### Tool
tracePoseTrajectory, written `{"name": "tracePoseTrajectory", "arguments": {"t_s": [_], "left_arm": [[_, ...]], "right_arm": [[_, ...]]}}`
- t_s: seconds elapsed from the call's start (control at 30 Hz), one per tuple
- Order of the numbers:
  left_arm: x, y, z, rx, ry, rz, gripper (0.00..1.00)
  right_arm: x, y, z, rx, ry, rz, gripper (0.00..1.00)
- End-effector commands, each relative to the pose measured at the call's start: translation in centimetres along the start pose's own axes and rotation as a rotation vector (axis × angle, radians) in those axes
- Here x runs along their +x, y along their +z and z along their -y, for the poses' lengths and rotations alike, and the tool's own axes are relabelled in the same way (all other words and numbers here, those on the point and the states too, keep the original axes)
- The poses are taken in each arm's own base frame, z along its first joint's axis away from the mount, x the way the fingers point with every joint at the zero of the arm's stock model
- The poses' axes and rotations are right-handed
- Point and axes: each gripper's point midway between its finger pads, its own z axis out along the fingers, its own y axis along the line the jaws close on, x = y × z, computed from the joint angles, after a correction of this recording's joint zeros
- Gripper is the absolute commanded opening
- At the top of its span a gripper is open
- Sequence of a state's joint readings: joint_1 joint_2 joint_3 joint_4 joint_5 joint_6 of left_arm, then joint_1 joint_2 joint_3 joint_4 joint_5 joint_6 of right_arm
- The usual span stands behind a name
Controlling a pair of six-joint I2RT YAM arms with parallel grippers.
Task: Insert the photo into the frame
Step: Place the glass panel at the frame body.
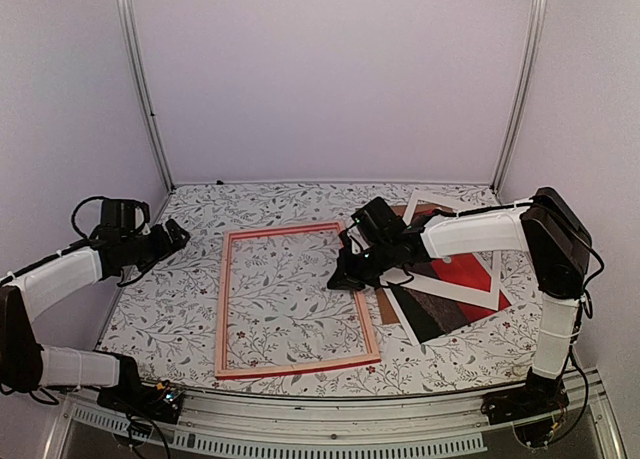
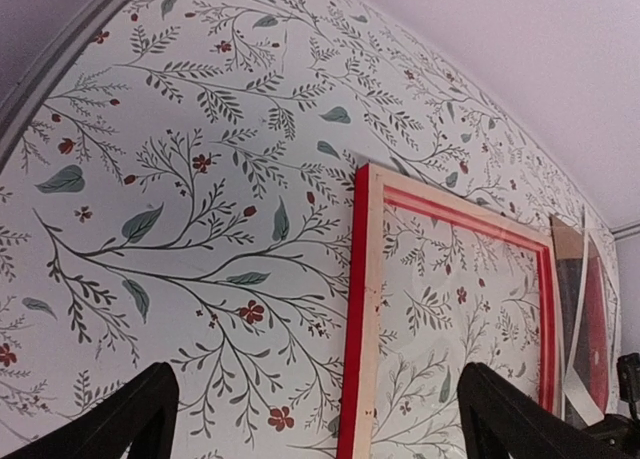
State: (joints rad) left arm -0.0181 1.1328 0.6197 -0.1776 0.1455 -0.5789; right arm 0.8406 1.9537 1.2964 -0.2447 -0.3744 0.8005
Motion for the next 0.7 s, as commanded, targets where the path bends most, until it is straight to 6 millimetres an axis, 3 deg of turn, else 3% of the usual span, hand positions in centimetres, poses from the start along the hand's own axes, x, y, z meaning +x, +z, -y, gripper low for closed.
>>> {"name": "tracePoseTrajectory", "arguments": {"t_s": [0.0,0.67], "left_arm": [[0.05,0.2,0.81,0.017,0.025,0.0,1.0],[0.56,0.5,1.36,0.013,0.045,-0.012,1.0]], "right_arm": [[-0.28,0.22,-0.74,-0.015,-0.011,0.016,0.0],[-0.27,0.15,-1.07,0.002,-0.02,-0.012,0.11]]}}
